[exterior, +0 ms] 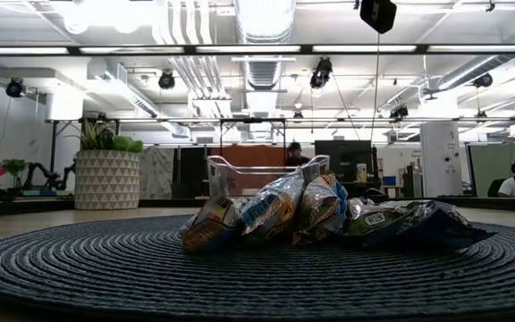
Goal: Pick and place Granola Bars by type
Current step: Put the red granola bar into the bottom left transparent bin
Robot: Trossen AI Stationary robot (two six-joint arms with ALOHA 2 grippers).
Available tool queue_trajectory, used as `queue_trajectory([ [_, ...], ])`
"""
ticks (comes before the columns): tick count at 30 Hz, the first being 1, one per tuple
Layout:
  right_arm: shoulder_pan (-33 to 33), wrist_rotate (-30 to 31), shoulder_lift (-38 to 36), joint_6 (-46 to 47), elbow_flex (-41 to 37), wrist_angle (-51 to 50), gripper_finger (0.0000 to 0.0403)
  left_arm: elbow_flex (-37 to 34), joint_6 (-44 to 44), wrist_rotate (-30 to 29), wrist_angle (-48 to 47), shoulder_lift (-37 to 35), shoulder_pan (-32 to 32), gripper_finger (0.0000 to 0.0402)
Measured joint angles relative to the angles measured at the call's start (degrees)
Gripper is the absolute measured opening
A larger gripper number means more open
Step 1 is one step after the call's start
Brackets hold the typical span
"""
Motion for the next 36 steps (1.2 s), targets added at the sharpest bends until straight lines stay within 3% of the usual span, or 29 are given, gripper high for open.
queue_trajectory([
  [10,0.0,0.1,0.0,0.0,0.0,0.2,0.0008,-0.3,-17.2,0.1,-9.6,-1.5,-11.9,0.0087],
  [25,0.0,0.1,0.0,0.0,0.0,0.9,0.0008,-3.6,-46.6,-6.5,-11.9,-0.6,-22.1,0.0087],
  [36,0.0,0.1,0.0,-0.3,0.0,0.9,0.0008,-10.7,-46.4,-4.9,-6.9,-0.5,-22.7,0.0087],
])
